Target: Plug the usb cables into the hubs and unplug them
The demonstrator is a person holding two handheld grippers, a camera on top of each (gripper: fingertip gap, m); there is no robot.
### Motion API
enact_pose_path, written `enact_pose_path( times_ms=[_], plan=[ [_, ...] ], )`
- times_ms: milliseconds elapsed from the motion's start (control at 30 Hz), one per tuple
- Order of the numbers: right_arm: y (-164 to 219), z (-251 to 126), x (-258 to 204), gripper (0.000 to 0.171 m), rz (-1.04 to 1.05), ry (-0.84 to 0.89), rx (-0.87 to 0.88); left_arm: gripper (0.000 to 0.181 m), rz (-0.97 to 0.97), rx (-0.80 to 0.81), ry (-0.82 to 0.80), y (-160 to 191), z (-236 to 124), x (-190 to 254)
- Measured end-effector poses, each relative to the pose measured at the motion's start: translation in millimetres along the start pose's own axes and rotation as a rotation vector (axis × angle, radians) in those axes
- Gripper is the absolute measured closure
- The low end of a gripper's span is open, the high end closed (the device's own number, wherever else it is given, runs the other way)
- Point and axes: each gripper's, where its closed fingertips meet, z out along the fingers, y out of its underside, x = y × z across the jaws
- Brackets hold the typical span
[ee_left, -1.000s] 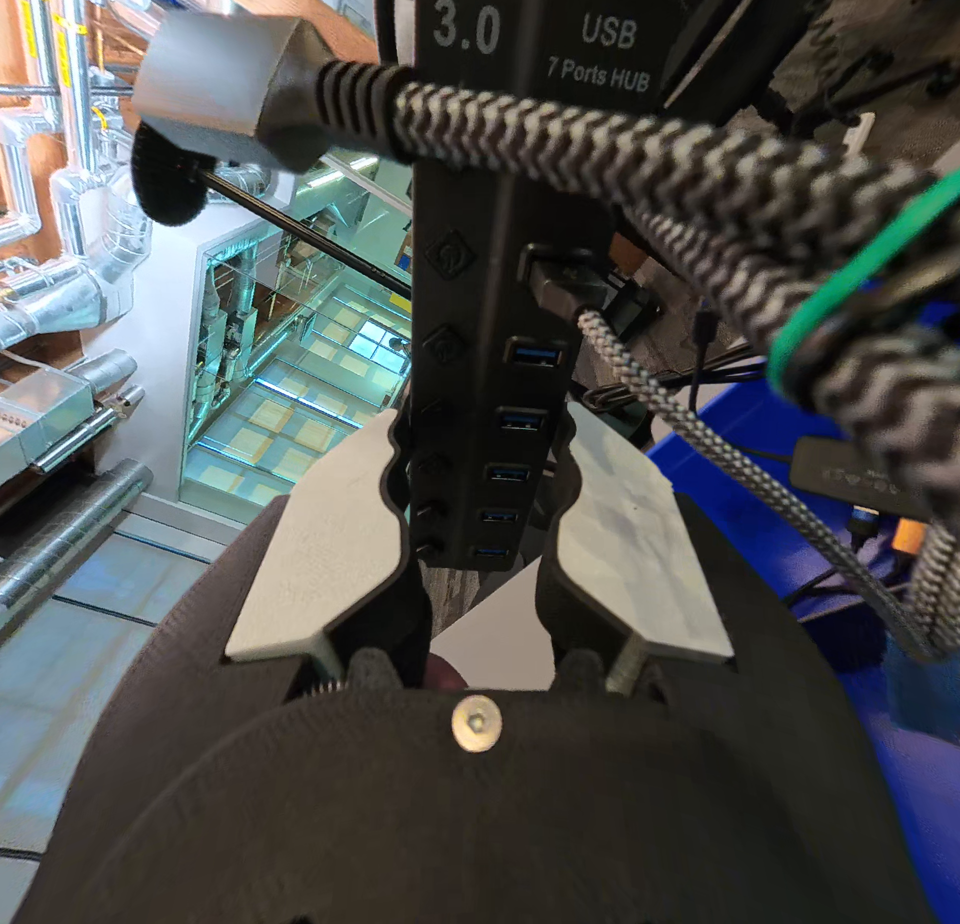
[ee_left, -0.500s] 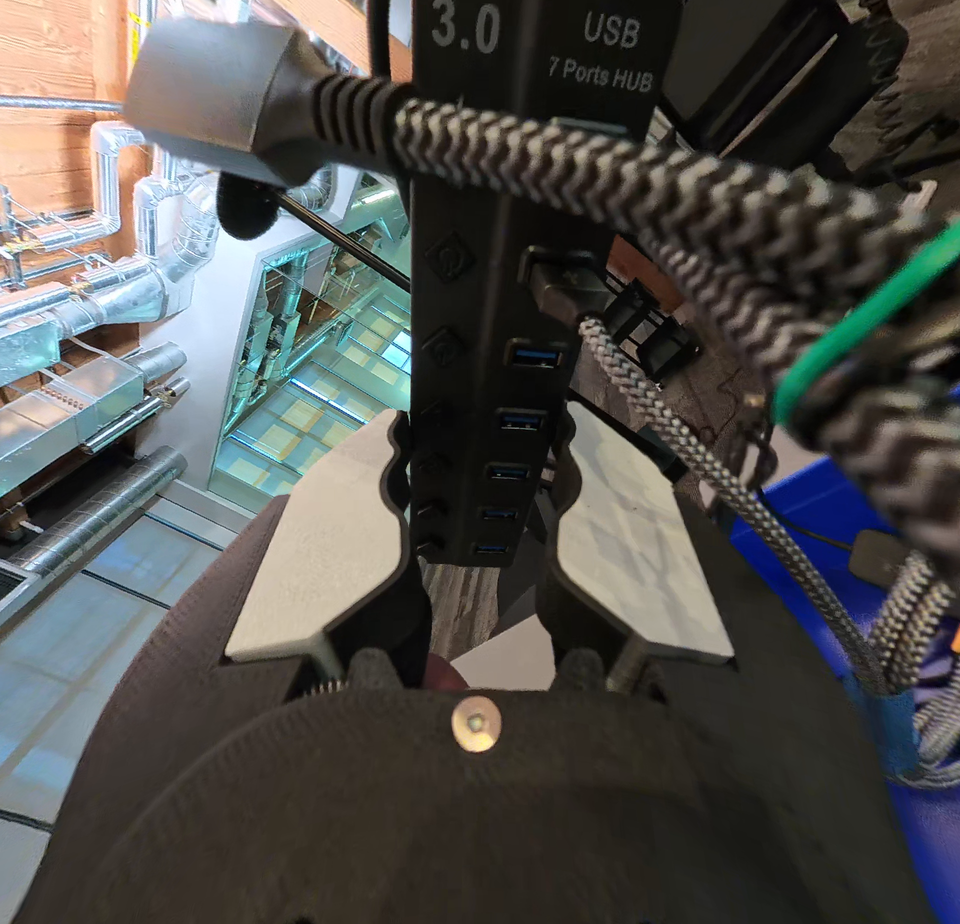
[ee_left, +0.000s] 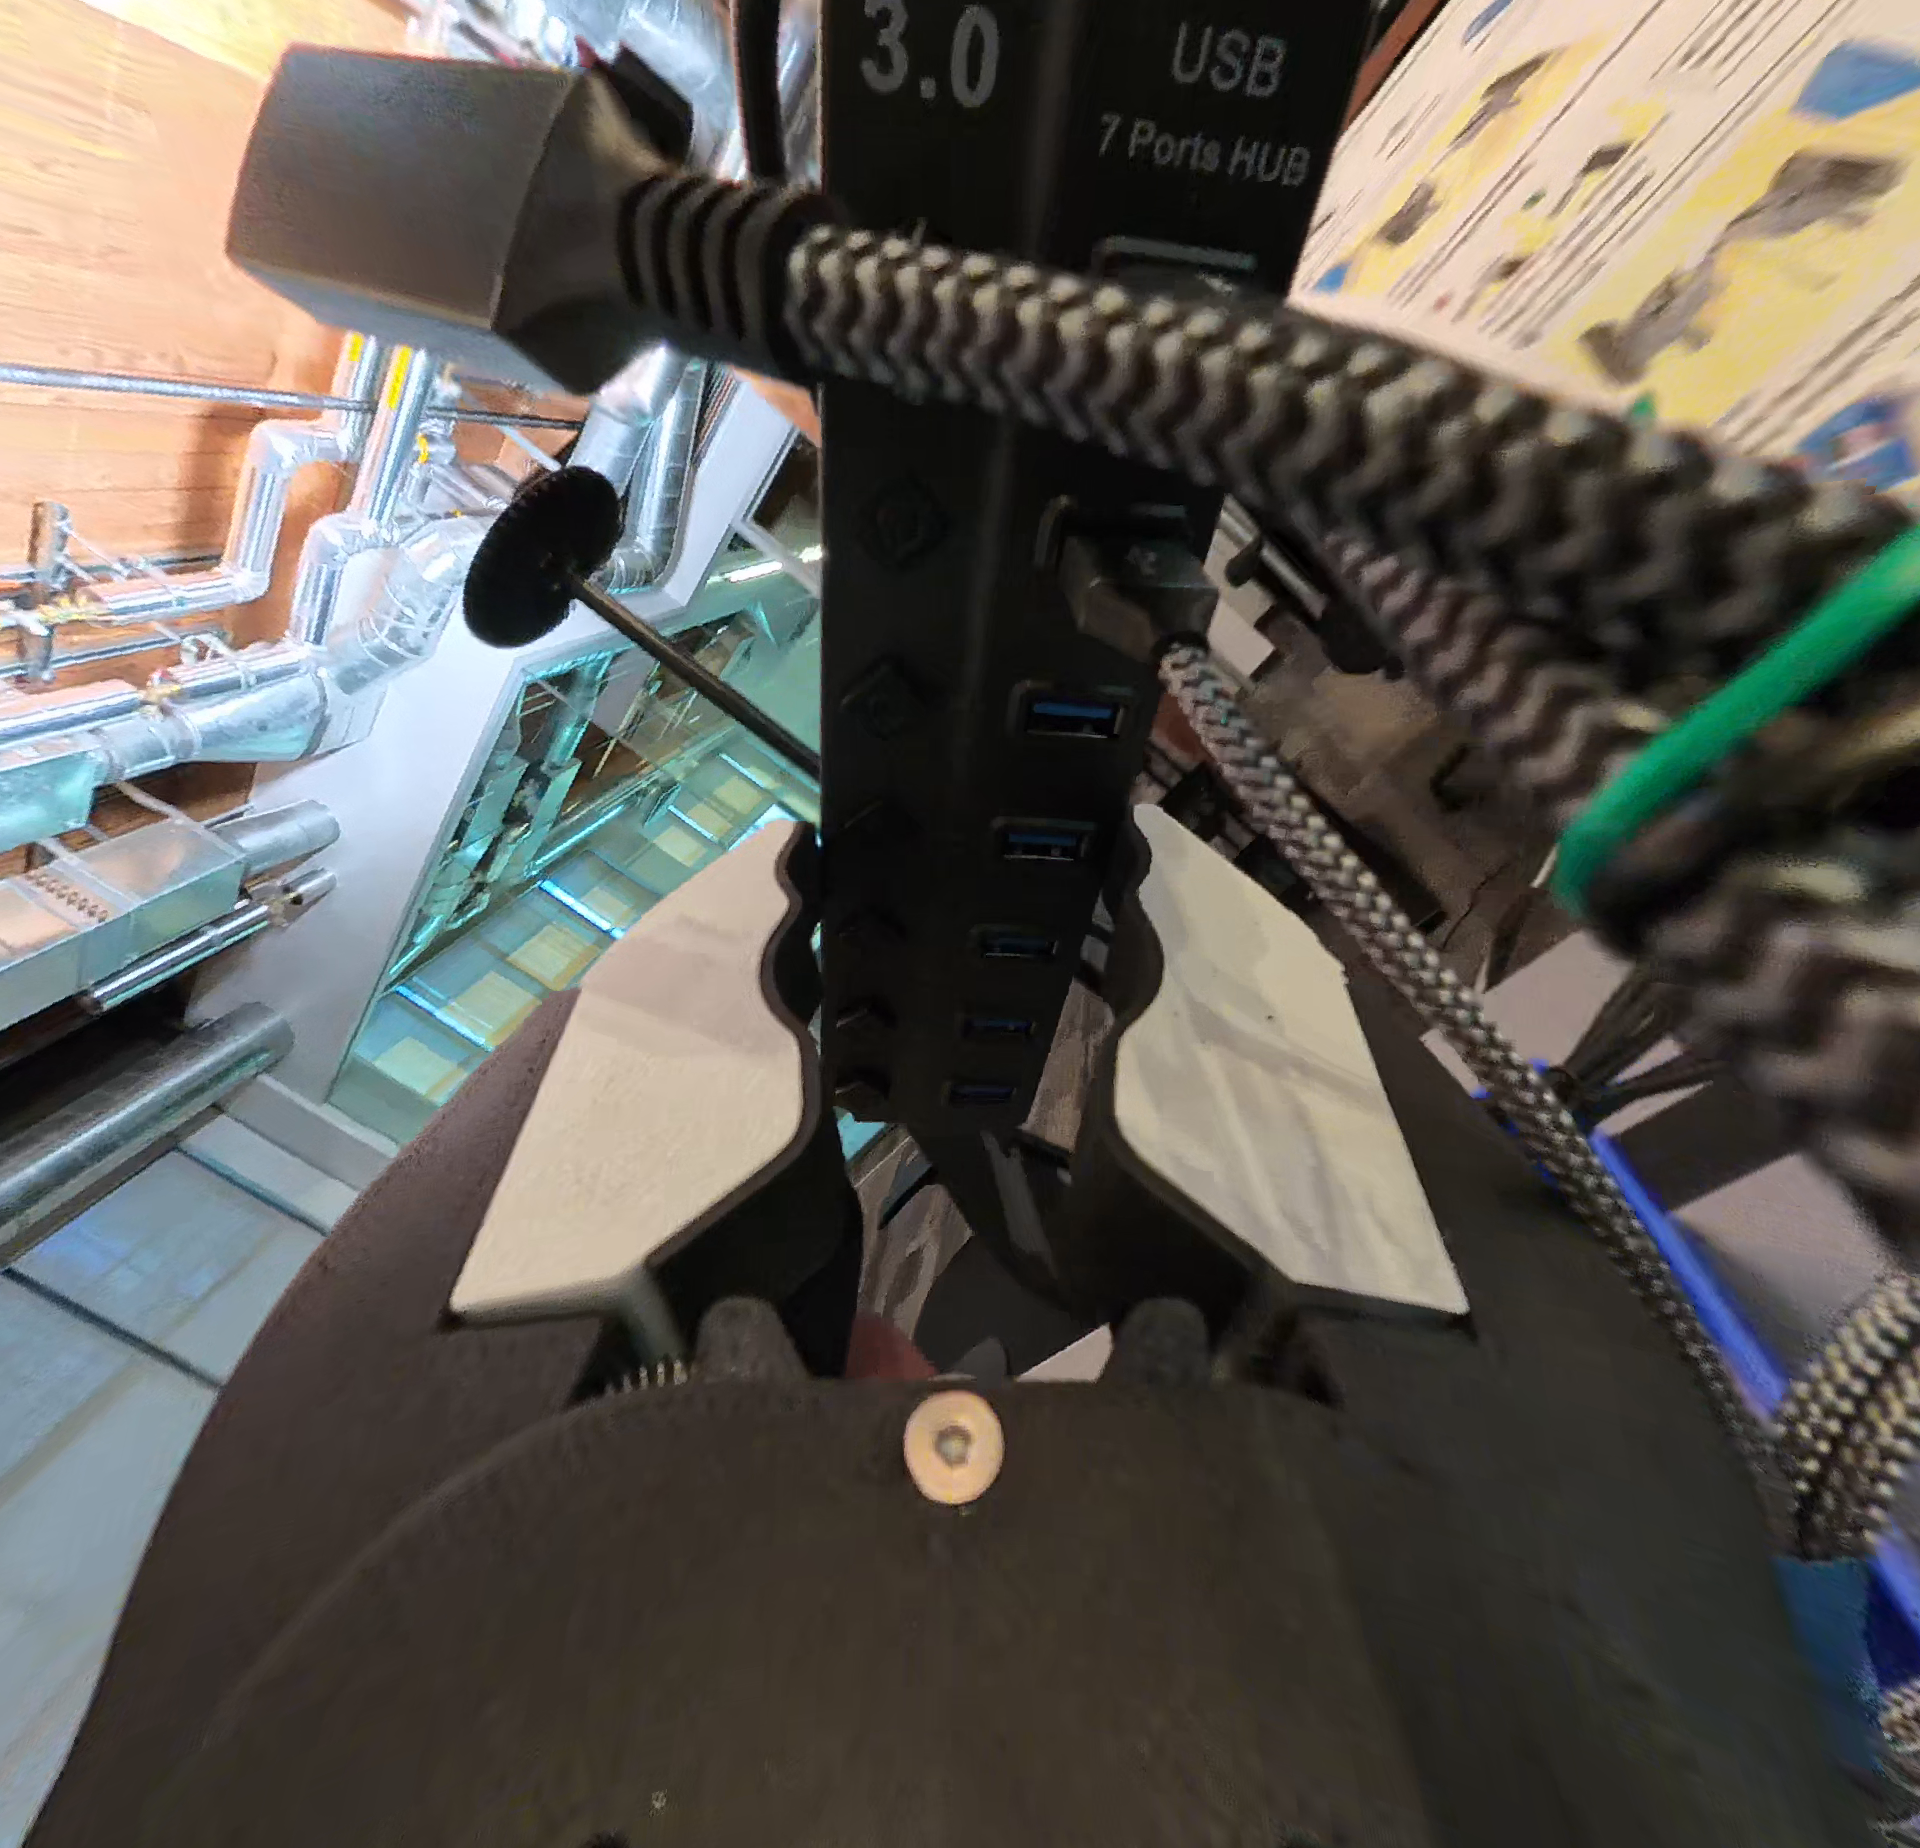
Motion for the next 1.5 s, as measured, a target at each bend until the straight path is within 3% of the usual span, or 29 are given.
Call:
enact_pose_path(
  times_ms=[300, 467, 600, 733, 1000, 1200, 1333, 1500],
  plan=[
    [-28.7, 17.8, -29.0, 0.118, 0.133, -0.046, 0.148, 0.128, -0.076, 0.143, 0.139, -76.2, -31.6, 104.9],
    [-27.4, 21.8, -33.3, 0.119, 0.183, -0.058, 0.190, 0.129, -0.077, 0.186, 0.214, -100.3, -40.1, 155.3],
    [-26.7, 19.7, -28.5, 0.124, 0.242, -0.061, 0.225, 0.129, -0.084, 0.204, 0.262, -112.6, -42.6, 181.0],
    [-27.1, 14.3, -20.4, 0.146, 0.260, -0.045, 0.251, 0.129, -0.100, 0.217, 0.285, -122.5, -42.4, 194.0],
    [-27.5, -0.1, -6.2, 0.149, 0.266, -0.058, 0.268, 0.129, -0.118, 0.235, 0.355, -134.6, -43.2, 208.1],
    [-30.0, -14.7, -4.2, 0.150, 0.344, -0.192, 0.286, 0.132, -0.191, 0.244, 0.594, -146.9, -69.5, 212.4],
    [-25.7, -22.8, -12.6, 0.149, 0.359, -0.314, 0.268, 0.129, -0.335, 0.254, 0.799, -150.6, -92.7, 188.3],
    [-24.9, -38.2, -49.2, 0.149, 0.337, -0.580, 0.256, 0.118, -0.364, 0.159, 1.298, -144.4, -133.6, 197.1]
  ],
)
